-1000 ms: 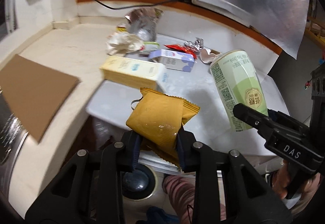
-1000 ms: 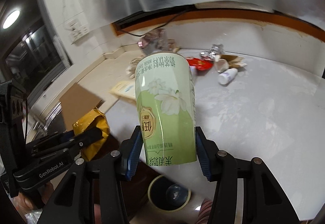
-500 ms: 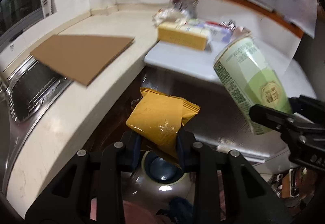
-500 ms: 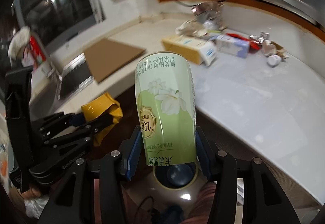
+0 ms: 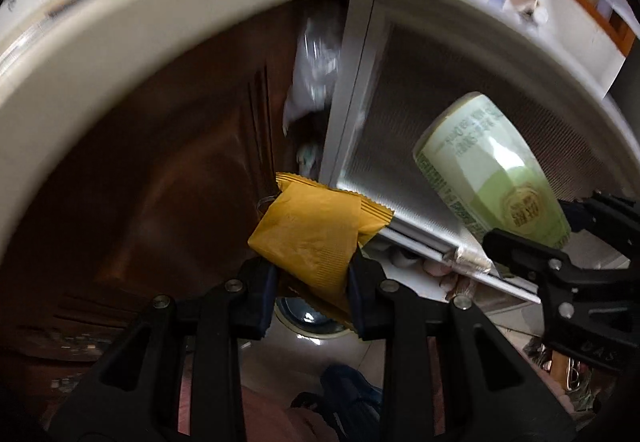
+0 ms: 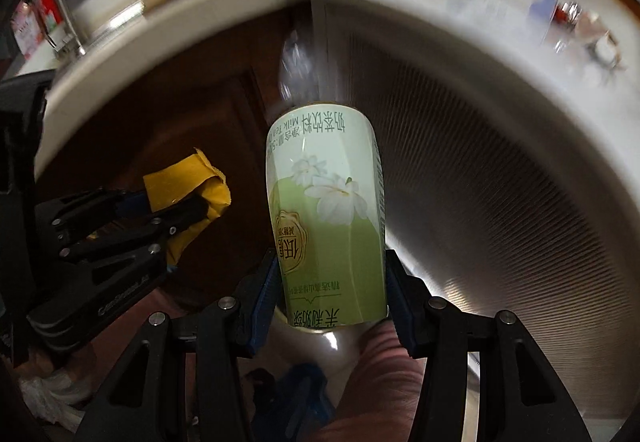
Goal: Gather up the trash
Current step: 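Carry packet and cup down to the floor bin with both tools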
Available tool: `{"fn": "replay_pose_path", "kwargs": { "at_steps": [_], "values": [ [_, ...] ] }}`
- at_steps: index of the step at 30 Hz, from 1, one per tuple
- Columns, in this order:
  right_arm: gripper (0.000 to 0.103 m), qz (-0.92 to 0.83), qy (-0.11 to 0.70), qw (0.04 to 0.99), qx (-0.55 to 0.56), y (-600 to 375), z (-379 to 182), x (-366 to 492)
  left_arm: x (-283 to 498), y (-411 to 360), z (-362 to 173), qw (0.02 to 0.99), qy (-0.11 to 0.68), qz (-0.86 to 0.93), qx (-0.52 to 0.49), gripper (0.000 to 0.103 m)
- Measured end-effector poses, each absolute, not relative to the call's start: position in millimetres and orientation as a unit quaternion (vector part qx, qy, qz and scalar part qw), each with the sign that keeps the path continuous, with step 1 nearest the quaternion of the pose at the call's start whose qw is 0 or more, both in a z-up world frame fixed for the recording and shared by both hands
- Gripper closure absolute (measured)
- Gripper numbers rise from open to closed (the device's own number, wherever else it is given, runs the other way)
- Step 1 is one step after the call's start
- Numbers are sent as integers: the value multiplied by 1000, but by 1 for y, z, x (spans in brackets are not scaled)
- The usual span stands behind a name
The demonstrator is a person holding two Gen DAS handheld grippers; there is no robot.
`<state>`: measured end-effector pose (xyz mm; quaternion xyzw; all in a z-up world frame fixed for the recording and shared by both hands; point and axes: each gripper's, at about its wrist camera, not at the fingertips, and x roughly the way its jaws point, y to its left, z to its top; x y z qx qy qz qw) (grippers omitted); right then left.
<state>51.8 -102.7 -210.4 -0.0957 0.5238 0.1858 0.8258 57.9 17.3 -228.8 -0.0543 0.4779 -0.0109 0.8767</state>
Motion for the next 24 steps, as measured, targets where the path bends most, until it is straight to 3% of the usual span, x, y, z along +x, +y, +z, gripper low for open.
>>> {"fn": "replay_pose_path", "kwargs": {
  "at_steps": [8, 19, 24],
  "values": [
    [52, 155, 588, 786, -108, -102, -290, 84, 83, 11, -302, 845, 531, -23, -50, 77],
    [47, 177, 622, 746, -159, -71, -347, 113, 125, 9, -332, 832, 554, -8, -35, 76],
    [45, 199, 632, 734, -151, -66, -344, 124, 137, 8, -340, 821, 570, -4, -20, 59]
  ]
}}
